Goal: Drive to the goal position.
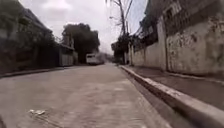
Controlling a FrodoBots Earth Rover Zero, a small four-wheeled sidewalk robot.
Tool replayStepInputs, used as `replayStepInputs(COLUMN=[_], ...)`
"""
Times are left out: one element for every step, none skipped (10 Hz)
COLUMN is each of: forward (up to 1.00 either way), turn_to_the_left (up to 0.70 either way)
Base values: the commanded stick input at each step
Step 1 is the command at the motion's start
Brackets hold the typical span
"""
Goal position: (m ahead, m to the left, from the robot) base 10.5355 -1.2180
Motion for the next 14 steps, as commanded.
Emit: replayStepInputs(forward=[1.0, 1.0, 1.0, 1.0, 1.0, 1.0, 1.0, 1.0, 1.0, 1.0, 1.0, 1.0, 1.0, 1.0], turn_to_the_left=[0.0, 0.0, 0.0, 0.0, 0.0, 0.0, 0.0, 0.0, 0.0, 0.0, 0.0, 0.0, 0.0, 0.0])
